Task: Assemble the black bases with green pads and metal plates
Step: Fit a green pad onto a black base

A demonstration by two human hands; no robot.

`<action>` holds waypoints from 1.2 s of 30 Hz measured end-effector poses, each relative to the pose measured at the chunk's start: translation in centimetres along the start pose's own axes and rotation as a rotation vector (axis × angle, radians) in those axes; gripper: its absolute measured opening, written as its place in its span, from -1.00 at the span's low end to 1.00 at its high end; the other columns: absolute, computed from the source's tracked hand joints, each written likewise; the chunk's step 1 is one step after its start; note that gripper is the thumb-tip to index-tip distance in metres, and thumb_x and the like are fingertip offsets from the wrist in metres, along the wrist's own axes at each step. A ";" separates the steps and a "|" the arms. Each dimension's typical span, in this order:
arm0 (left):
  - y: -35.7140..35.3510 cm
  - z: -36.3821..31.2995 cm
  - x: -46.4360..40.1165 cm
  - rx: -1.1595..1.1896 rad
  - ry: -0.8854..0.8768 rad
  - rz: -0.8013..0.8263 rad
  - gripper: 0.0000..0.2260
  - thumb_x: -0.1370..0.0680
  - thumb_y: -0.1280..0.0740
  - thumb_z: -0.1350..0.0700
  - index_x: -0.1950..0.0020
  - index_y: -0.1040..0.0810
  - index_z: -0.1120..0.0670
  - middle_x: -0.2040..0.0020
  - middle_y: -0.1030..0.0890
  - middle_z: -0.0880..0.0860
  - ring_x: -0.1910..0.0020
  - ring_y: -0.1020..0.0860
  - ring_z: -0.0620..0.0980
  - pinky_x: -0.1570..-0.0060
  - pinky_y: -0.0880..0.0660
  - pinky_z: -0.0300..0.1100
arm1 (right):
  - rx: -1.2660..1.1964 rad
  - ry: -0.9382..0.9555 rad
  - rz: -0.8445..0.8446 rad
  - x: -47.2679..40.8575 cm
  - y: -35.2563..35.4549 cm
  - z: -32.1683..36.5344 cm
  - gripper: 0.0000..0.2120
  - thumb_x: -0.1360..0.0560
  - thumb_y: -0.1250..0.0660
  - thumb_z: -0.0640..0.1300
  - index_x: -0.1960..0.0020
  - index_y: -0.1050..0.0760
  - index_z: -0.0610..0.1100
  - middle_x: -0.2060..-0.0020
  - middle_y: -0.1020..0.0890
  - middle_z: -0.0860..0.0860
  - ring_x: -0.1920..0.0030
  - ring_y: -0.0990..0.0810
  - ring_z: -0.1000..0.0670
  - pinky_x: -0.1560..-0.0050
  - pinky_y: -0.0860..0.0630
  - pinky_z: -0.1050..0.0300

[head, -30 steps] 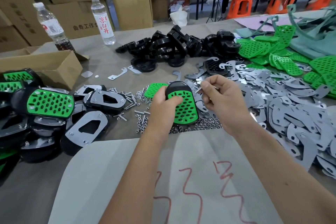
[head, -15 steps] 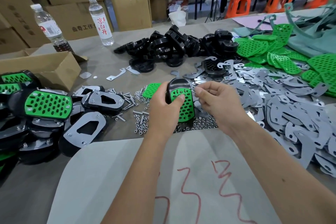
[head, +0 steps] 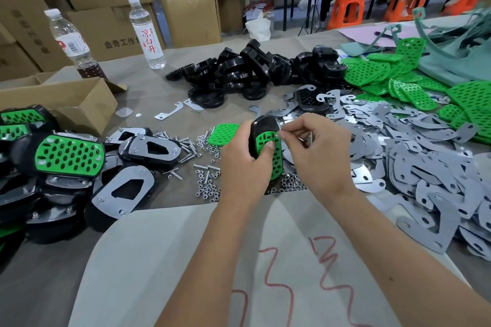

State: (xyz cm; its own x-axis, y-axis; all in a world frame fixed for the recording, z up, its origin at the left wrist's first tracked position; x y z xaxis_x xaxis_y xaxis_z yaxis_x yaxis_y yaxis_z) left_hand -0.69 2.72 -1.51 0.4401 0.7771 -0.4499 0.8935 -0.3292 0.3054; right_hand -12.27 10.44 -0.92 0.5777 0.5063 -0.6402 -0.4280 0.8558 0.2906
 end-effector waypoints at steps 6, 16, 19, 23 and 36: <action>0.1 -0.1 0.2 -0.047 -0.060 0.012 -0.86 -0.50 -0.42 0.10 -0.03 -0.56 -0.02 0.14 -0.59 -0.13 0.15 -0.55 -0.08 0.17 -0.49 -0.17 | -0.328 -0.333 0.053 -0.2 0.3 -0.9 -0.92 -0.47 -0.56 -0.23 0.14 -0.68 -0.12 0.32 -0.70 0.04 0.31 -0.62 0.09 0.22 -0.56 0.18; 0.8 -0.1 -0.1 0.181 0.090 0.096 -0.85 -0.50 -0.40 0.13 -0.06 -0.61 0.04 0.11 -0.64 0.01 0.07 -0.59 0.09 -0.01 -0.55 0.06 | -0.683 -0.557 0.252 -0.2 0.5 -0.6 -0.84 -0.33 -0.60 -0.07 0.33 -0.65 -0.07 0.44 -0.61 -0.08 0.56 -0.29 0.06 0.54 -0.23 0.26; 0.9 -0.1 -0.1 0.236 0.117 0.119 -0.82 -0.49 -0.39 0.15 -0.08 -0.62 0.02 0.04 -0.66 0.09 0.00 -0.61 0.20 -0.11 -0.57 0.23 | -0.677 -0.549 0.256 -0.3 0.8 -0.7 -0.81 -0.39 -0.58 -0.12 0.34 -0.62 -0.06 0.40 -0.64 -0.10 0.55 -0.29 0.07 0.54 -0.25 0.26; 0.9 0.0 -0.1 0.223 0.105 0.125 -0.82 -0.50 -0.40 0.14 -0.09 -0.62 -0.01 0.05 -0.66 0.08 0.01 -0.62 0.20 -0.10 -0.56 0.28 | -0.609 -0.481 0.255 -0.5 1.1 -1.1 -0.77 -0.46 -0.58 -0.20 0.32 -0.62 -0.06 0.40 -0.65 -0.08 0.53 -0.34 0.08 0.51 -0.31 0.26; 0.7 0.0 0.0 0.236 0.090 0.145 -0.80 -0.52 -0.39 0.16 -0.12 -0.61 0.00 0.05 -0.67 0.07 0.02 -0.63 0.19 -0.08 -0.57 0.28 | -0.678 -0.519 0.284 -0.5 1.0 -1.0 -0.78 -0.36 -0.59 -0.09 0.35 -0.59 -0.08 0.39 -0.57 -0.21 0.55 -0.27 0.06 0.53 -0.25 0.25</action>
State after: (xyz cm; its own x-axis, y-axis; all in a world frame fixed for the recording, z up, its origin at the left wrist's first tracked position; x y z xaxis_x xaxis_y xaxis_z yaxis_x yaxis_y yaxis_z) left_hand -0.03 2.49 -1.34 0.5643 0.7540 -0.3362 0.8226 -0.5478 0.1522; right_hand -13.63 10.96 -1.01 0.5584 0.8144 -0.1581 -0.8259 0.5278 -0.1981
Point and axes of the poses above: each hand's wrist, its own x-axis away from the middle knuckle, its own y-axis out of the back of the hand, z = x × y, the point moved 1 cm from there along -x, towards the middle knuckle
